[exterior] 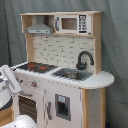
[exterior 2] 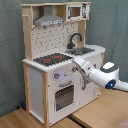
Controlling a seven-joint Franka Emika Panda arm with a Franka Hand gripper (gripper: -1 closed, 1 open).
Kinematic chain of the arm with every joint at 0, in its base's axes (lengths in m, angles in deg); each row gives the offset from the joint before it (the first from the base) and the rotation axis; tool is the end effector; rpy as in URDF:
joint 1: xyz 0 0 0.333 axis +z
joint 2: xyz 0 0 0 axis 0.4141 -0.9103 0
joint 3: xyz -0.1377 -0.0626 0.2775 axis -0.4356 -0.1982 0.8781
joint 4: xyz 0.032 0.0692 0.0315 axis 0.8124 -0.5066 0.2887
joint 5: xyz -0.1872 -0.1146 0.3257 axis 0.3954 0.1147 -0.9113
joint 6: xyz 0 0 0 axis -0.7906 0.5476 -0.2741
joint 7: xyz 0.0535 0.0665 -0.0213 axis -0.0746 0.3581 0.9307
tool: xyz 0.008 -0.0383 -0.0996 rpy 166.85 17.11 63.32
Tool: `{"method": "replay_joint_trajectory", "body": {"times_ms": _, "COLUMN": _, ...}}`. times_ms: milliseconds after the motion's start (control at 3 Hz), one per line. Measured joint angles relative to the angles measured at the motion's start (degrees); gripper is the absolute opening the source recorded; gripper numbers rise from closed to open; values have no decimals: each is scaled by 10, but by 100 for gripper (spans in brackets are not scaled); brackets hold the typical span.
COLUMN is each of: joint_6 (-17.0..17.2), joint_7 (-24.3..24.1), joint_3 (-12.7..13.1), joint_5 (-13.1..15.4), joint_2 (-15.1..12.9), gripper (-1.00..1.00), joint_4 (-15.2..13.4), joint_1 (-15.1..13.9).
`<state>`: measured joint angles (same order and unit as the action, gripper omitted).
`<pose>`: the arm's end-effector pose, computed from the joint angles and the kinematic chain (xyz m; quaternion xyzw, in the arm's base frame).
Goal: Play with the kitchen
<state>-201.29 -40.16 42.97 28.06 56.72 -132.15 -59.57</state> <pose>0.2776 0.4438 0.3937 0.5198 0.4088 0.5482 0.5120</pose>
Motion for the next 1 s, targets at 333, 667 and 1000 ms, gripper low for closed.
{"method": "replay_joint_trajectory", "body": {"times_ms": 333, "joint_6": -31, "joint_7": -47, "joint_3": 0, "joint_5": 0, "joint_2": 0, "gripper": 100, "joint_4": -17, "joint_1": -2}}
{"method": "replay_joint_trajectory", "body": {"times_ms": 667, "joint_6": -49, "joint_7": -104, "joint_3": 3, "joint_5": 0, "joint_2": 0, "gripper": 100, "joint_4": -38, "joint_1": -3}}
{"method": "replay_joint_trajectory", "body": {"times_ms": 1000, "joint_6": -71, "joint_7": -148, "joint_3": 30, "joint_5": 0, "joint_2": 1, "gripper": 100, "joint_4": -45, "joint_1": -11}}
